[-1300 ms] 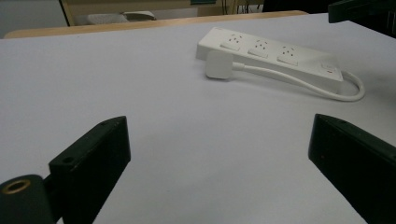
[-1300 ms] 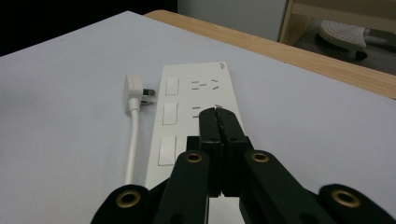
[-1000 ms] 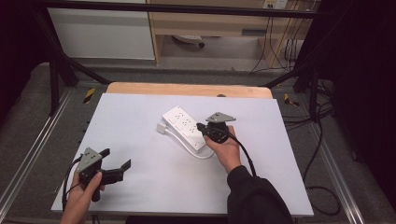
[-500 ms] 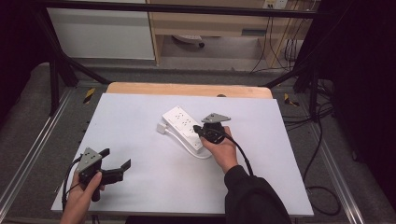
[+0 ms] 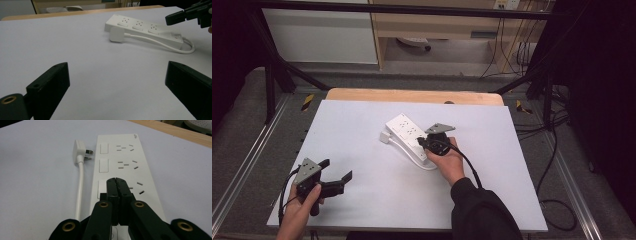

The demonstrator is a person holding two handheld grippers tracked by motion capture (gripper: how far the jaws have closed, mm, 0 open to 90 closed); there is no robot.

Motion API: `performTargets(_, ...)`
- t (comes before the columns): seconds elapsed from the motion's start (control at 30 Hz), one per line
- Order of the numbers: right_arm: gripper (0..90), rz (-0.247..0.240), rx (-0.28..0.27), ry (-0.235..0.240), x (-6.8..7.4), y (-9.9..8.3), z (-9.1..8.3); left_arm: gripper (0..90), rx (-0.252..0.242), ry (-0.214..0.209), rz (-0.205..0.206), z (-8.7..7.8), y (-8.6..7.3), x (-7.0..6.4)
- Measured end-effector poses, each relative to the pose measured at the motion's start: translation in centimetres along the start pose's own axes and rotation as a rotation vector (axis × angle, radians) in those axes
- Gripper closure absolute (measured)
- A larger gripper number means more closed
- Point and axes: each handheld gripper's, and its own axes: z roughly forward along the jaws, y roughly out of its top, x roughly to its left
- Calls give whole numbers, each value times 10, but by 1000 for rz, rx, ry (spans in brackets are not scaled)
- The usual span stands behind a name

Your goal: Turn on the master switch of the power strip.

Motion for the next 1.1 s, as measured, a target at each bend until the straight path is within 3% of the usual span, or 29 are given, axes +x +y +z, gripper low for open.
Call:
performTargets(0.63, 900, -4, 3, 9, 7, 1, 10, 57, -3, 0, 1, -1, 0, 0)
performTargets(1.1, 900, -9, 92, -11, 7, -5, 2, 56, -3, 0, 0, -1, 0, 0)
